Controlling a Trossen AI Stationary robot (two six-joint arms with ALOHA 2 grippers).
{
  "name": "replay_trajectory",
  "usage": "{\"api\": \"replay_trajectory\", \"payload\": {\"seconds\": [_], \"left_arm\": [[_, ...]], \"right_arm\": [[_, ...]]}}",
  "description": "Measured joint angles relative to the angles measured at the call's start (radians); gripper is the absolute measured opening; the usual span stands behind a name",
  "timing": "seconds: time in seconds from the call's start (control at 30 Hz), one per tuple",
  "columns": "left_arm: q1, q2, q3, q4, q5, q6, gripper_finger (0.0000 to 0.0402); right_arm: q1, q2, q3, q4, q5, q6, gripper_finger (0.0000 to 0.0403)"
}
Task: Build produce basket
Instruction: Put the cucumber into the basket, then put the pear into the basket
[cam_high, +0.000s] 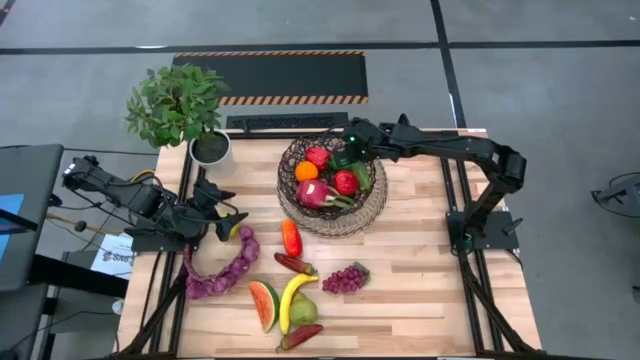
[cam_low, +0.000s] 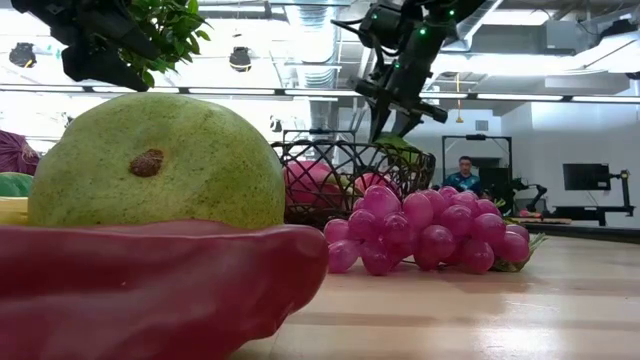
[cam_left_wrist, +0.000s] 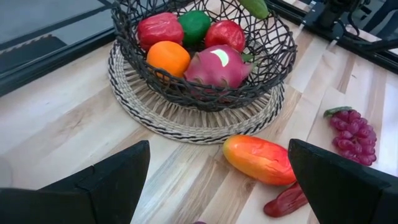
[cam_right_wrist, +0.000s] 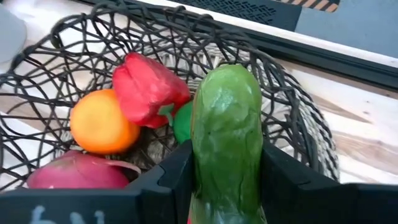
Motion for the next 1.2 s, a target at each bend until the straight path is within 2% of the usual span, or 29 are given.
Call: {"api": "replay_trajectory", "payload": {"seconds": [0.27, 0.63, 0.83, 0.9, 1.0, 1.13, 1.2], "left_arm": [[0.000, 0.000, 0.000, 0.000, -0.001, -0.002, 0.0368], [0.000, 0.000, 0.000, 0.000, -0.002, -0.008, 0.0368], [0.000, 0.000, 0.000, 0.000, 0.001, -0.008, 0.0368], [0.000, 0.000, 0.000, 0.000, 0.002, -0.008, 0.0368], [0.000, 0.000, 0.000, 0.000, 0.016, -0.012, 0.0368], [0.000, 0.000, 0.000, 0.001, 0.067, -0.013, 0.0368], [0.000, 0.000, 0.000, 0.001, 0.090, -0.012, 0.0368]], "right_arm": [[0.001, 0.000, 0.000, -0.007, 0.003, 0.000, 0.0167], [-0.006, 0.000, 0.000, -0.020, 0.007, -0.018, 0.0256], [-0.006, -0.014, 0.008, -0.034, 0.003, -0.035, 0.0265], [0.005, -0.023, 0.032, -0.021, -0.025, -0.054, 0.0265], [0.042, -0.038, 0.059, -0.020, -0.125, -0.094, 0.0265], [0.144, -0.038, 0.090, -0.019, -0.269, -0.130, 0.0265], [0.214, -0.037, 0.094, 0.001, -0.283, -0.137, 0.0265]]}}
